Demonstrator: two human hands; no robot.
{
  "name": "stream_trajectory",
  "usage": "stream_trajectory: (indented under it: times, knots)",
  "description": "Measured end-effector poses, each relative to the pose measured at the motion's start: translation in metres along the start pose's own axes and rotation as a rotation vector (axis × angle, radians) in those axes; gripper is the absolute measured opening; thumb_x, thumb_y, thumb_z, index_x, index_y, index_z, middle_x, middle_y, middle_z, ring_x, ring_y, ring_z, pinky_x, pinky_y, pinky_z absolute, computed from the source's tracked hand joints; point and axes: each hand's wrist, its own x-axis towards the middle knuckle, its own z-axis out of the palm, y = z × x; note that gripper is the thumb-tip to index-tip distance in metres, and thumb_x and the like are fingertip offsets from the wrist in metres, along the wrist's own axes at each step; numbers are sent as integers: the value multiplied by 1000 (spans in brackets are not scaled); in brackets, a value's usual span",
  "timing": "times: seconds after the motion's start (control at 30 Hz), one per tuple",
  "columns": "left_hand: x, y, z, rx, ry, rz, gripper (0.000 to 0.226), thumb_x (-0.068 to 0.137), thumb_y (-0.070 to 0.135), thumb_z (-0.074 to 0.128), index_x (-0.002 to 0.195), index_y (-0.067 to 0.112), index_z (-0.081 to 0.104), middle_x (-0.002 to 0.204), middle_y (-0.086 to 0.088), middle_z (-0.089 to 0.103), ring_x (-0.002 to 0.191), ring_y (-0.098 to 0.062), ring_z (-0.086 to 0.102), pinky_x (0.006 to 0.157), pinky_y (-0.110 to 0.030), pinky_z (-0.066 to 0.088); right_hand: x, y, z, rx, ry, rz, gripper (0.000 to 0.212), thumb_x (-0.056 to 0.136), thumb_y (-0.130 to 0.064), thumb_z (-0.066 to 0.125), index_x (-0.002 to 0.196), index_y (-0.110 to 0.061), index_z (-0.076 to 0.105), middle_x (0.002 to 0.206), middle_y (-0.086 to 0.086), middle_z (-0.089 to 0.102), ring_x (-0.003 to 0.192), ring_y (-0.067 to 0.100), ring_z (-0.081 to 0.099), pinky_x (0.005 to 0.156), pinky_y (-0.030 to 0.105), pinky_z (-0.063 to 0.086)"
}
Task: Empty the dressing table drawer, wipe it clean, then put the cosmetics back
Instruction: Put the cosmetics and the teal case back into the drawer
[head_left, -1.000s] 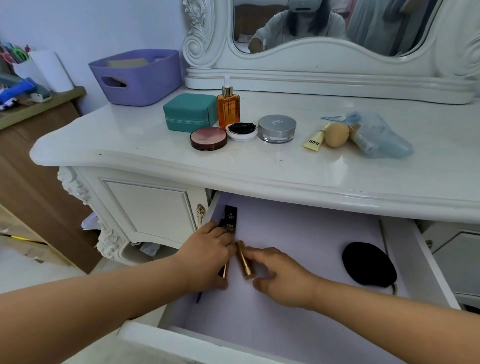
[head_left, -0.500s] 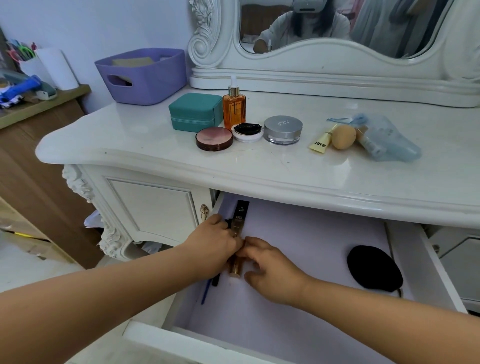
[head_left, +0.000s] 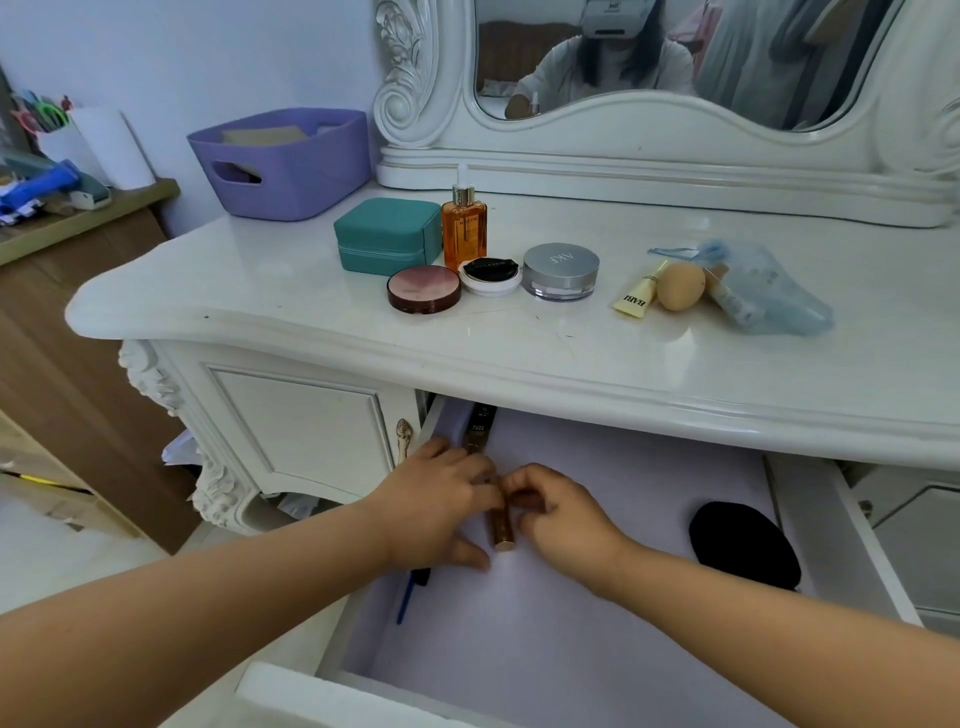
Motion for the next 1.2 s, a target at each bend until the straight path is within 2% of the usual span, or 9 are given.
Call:
stream_trajectory:
  times: [0.17,0.37,0.5,0.6,0.7,0.8,0.9,1.03,1.2]
  knots:
    - [-3,0,2,-4,10,169,44,68,57,44,103,41,66,120,3,62,105,-18,60,91,-41,46,-15,-9,-19,282,17,194,21,84,3,53,95,-13,63,90,3,62,79,15,56,70,21,47]
    - [8,-4,9,135,139,73,23,49,42,71,67,28,68,76,4,68,65,-18,64,66,-27,55,-49,-59,-46,317,-169,-71,11,77,-14,64,86,-17,69,87,1,70,93,23,66,85,27,51]
    - [13,-9,15,37,234,24,32,68,42,43,77,25,69,77,4,67,68,-19,64,67,-28,53,-49,-95,-67,298,-145,-274,15,77,-11,62,91,-12,70,90,6,72,88,16,67,82,22,52]
    - [5,-6,-7,-222,250,2,38,80,48,43,98,26,69,93,8,69,80,-10,64,67,-22,51,-34,-109,-80,406,-42,-296,11,82,-3,61,89,-8,68,89,9,71,83,19,67,83,32,53]
    - [-9,-4,-40,-458,373,-65,31,86,49,46,91,29,68,80,16,64,70,1,57,61,-11,42,-14,-111,-91,449,75,-267,14,83,1,58,85,-9,67,85,9,70,77,19,66,79,33,52]
    - [-15,-8,-72,-544,617,-156,28,83,49,51,78,28,68,68,22,58,63,1,55,56,-7,40,7,-108,-98,324,194,-272,14,81,-1,62,79,-14,67,79,6,68,72,17,63,72,29,49]
    - [0,-25,-97,-508,769,-346,21,81,49,59,85,30,67,84,18,62,75,-4,57,64,-16,44,31,-106,-103,132,351,-281,10,79,-8,67,78,-18,67,75,-2,65,70,12,58,65,22,46]
    - [38,-60,-107,-439,679,-580,34,83,37,64,114,23,62,120,4,57,112,-14,46,91,-27,38,71,-105,-110,-331,544,-292,21,79,-23,66,98,-15,64,98,-2,58,92,15,51,71,23,36]
    - [86,-81,-107,-391,507,-675,49,82,48,59,127,29,50,124,-3,53,116,-22,43,95,-36,35,109,-104,-117,-579,512,-154,48,75,-41,66,116,-18,54,125,6,47,120,27,38,93,37,33]
